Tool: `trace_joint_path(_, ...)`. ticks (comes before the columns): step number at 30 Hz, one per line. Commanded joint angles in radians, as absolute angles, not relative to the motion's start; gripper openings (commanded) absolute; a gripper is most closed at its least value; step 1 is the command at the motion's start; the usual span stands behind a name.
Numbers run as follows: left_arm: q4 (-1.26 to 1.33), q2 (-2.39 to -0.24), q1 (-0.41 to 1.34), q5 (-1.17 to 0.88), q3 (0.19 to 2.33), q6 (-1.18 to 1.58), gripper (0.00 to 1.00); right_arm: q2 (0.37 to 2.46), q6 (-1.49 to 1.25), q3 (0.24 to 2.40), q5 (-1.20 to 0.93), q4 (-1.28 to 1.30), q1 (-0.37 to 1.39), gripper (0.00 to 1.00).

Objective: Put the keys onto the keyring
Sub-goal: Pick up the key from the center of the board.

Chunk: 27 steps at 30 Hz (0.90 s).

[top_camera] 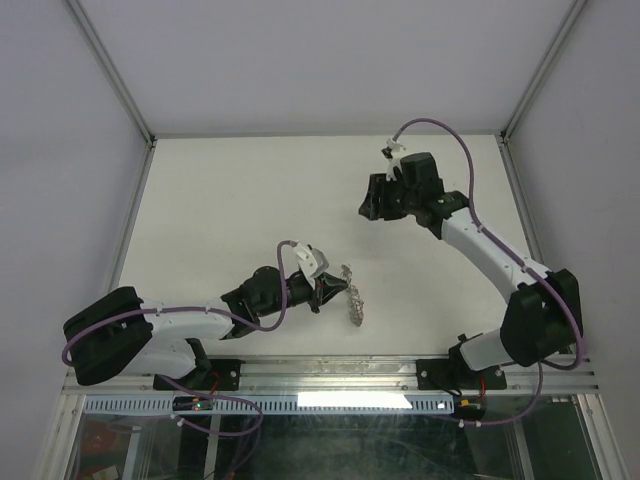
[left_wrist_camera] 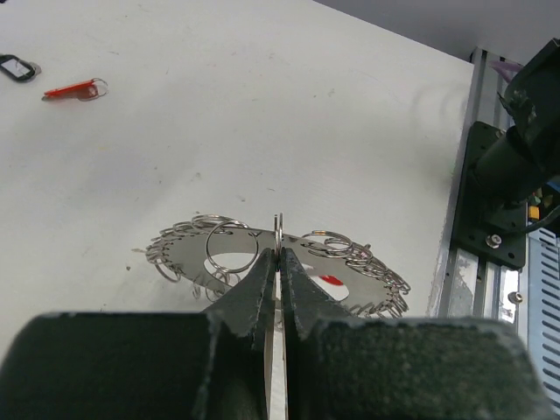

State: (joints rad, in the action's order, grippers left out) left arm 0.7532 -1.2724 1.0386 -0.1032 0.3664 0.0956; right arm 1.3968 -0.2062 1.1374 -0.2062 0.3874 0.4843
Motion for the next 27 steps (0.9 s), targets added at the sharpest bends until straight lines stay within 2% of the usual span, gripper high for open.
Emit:
trace_joint_path(1, 0.721, -1.278, 1.026, -0.052, 0.403, 0.196, 0.0, 1.448, -0.347, 1.173, -0.266, 0.353, 0.36, 0.52)
trace_joint_path(10, 0.627, -1.292, 1.027, -0.065, 0.464, 0.121, 0.0, 1.611, -0.436, 1.082, -0.262, 0.181, 0.14, 0.5)
trace_joint_path(20, 0.597, -1.246, 1.026, -0.052, 0.466, 0.104, 0.0, 1.767, -0.429, 1.126, -0.288, 0.172, 0.096, 0.44)
trace_joint_path(24, 0.574, -1.259, 1.023, -0.103, 0.485, 0.102, 0.0, 1.797, -0.425, 1.107, -0.311, 0.128, 0.08, 0.42)
trace_joint_path(27, 0.566, -1.279, 1.02, -0.144, 0.502, 0.101, 0.0, 1.82, -0.407, 1.103, -0.323, 0.108, 0.066, 0.38)
